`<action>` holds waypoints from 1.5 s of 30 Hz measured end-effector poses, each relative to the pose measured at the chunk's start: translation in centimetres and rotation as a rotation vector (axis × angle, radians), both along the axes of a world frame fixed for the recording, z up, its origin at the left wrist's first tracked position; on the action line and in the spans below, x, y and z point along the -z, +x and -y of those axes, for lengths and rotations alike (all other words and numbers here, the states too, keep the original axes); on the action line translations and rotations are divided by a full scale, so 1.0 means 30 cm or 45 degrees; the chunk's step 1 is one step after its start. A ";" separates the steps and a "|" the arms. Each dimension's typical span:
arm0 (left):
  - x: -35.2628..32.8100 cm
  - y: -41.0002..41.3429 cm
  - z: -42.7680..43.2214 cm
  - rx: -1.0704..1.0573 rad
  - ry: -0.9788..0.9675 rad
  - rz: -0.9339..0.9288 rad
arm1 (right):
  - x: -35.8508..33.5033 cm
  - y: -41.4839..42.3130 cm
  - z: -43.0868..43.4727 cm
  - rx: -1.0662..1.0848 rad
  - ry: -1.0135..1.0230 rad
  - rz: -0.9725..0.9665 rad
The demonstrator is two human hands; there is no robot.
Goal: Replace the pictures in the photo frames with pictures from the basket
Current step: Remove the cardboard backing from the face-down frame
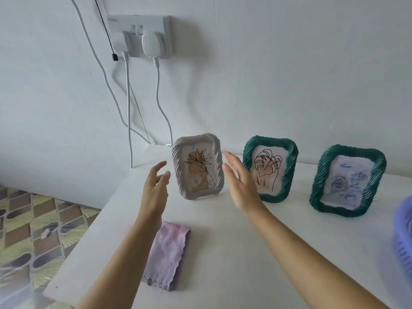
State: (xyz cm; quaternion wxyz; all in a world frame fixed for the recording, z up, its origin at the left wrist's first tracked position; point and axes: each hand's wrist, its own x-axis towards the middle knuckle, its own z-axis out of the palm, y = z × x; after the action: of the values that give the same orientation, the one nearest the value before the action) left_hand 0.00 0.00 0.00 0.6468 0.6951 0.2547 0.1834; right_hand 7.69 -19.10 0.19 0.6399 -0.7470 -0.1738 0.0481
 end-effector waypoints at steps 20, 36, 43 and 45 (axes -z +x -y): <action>0.032 0.068 -0.022 0.152 0.133 0.000 | -0.028 0.063 -0.070 0.003 -0.134 -0.134; -0.134 -0.166 0.127 0.469 0.189 0.096 | -0.082 -0.133 0.216 -0.012 0.011 -0.153; -0.139 -0.246 0.340 0.470 0.299 0.022 | -0.096 -0.247 0.348 -0.058 -0.011 -0.223; -0.135 -0.249 0.401 0.433 0.449 -0.013 | -0.099 -0.291 0.364 -0.013 -0.015 -0.136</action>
State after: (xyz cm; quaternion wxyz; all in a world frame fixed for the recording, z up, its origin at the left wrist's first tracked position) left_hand -7.46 -12.03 4.05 0.5355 0.8312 0.1015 0.1100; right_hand -1.05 -30.02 3.16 0.6437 -0.7462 -0.1430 0.0920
